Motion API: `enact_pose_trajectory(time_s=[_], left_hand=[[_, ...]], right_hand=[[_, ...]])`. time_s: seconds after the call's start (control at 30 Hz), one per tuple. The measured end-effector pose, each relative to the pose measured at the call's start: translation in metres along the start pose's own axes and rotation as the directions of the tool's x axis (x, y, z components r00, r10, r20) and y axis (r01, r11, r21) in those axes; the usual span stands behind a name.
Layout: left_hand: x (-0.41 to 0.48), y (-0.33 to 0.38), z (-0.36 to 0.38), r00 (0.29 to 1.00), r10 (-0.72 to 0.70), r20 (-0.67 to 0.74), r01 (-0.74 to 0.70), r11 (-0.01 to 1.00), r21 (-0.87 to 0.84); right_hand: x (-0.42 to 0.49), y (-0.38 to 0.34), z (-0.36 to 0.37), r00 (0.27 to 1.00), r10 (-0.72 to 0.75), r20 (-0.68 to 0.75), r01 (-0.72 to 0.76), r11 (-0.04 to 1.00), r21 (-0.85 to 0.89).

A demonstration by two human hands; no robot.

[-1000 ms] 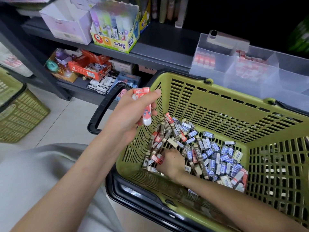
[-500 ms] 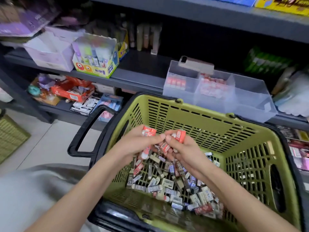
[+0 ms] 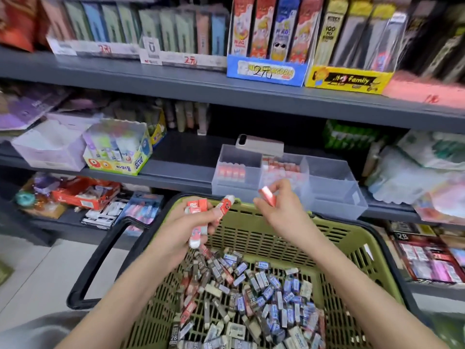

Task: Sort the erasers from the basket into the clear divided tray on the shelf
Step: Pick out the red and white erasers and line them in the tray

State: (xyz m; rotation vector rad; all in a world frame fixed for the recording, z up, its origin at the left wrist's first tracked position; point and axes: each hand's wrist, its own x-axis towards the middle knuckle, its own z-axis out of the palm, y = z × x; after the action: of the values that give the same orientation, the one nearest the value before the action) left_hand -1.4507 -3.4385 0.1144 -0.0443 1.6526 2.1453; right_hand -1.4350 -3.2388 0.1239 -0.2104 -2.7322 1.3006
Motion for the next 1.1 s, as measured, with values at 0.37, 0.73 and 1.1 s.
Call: enact_pose_trajectory(time_s=[0.37,0.73,1.1], left_hand=[[0.058,0.023,-0.005,0.996,0.082,-0.044,-0.082,0.997,-0.012],[0.106,0.016,-0.017,0.989,0.139,-0.045,-0.141,0.989,-0.040],[0.107,0.006,-0.021,0.986,0.165,-0.008,-0.164,0.975,-0.152]], right_hand=[[0.098,-0.006,-0.022,0.992,-0.117,-0.038,0.108,0.976,-0.189],[0.175,-0.007,-0.014,0.981,-0.087,0.173,0.163,0.853,-0.495],[0.185,0.009,-0.017,0.949,-0.125,0.288,0.292,0.690,-0.662]])
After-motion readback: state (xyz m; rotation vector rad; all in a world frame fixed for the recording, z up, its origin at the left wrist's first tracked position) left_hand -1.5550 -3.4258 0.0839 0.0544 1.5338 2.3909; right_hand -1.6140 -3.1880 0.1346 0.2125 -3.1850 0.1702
